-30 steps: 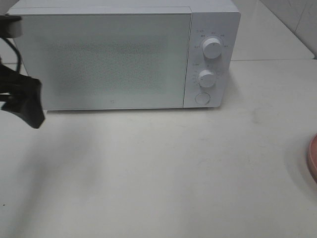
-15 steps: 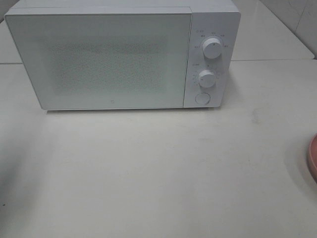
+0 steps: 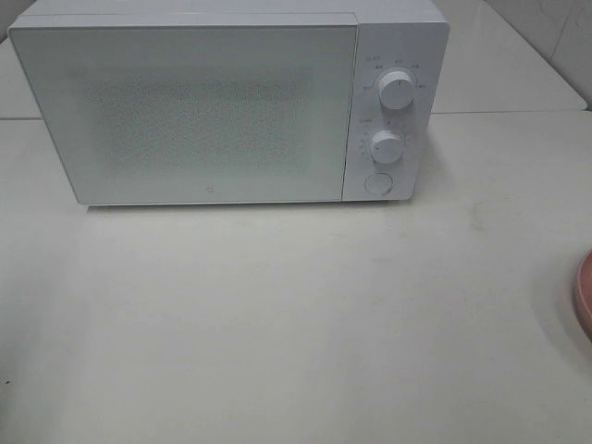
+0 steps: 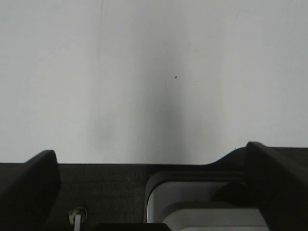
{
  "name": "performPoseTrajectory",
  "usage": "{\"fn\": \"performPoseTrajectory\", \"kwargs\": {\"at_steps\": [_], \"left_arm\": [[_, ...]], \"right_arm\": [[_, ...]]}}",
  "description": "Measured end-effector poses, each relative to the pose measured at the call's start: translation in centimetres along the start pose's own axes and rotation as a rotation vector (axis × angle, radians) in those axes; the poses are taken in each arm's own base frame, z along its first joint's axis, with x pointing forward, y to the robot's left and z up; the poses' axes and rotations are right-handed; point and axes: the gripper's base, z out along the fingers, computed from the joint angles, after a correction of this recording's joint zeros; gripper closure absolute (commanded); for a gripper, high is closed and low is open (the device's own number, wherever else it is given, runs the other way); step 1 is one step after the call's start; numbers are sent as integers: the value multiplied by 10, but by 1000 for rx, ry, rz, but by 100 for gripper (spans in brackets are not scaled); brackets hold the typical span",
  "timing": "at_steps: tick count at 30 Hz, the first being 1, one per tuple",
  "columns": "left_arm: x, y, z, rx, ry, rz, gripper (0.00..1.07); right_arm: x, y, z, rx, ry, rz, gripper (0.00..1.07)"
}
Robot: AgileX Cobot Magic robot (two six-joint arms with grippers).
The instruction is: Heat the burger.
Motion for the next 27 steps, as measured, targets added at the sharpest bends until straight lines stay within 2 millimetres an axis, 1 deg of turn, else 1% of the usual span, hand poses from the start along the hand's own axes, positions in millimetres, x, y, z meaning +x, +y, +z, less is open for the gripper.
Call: {"fn": "performPoseTrajectory", "kwargs": {"at_steps": [2,3,4,5,6,8,9,10,12,13,14,16,17,19,27], "left_arm": [[21,-1,-7,-5,-120,12,9],[21,-1,-7,-5,-120,12,9],[26,-1,-8,-7,-145,14,9],[36,-2,-14,-7,-209,22,9],[36,-2,-14,-7,-209,22,9],[47,-3,-25,-9,-316,35,9],[47,-3,-25,-9,-316,35,9],[55,-3,-32,-17,-384,45,9],[58,-4,-34,-17,-410,48,9],[65,-4,-40,-19,-467,55,9],[65,-4,-40,-19,-467,55,9],[75,-5,-46,-22,-548,66,9],[75,-5,-46,-22,-548,66,9],[84,-5,-51,-28,-614,74,9],[98,-5,-58,-46,-713,88,9]], "right_arm": [[0,0,0,0,0,0,33],[0,0,0,0,0,0,33],[0,0,0,0,0,0,33],[0,0,0,0,0,0,33],[0,0,0,0,0,0,33],[0,0,0,0,0,0,33],[0,0,0,0,0,0,33],[0,0,0,0,0,0,33],[0,0,0,0,0,0,33],[0,0,0,0,0,0,33],[0,0,0,0,0,0,33],[0,0,0,0,0,0,33],[0,0,0,0,0,0,33],[0,0,0,0,0,0,33],[0,0,0,0,0,0,33]]}}
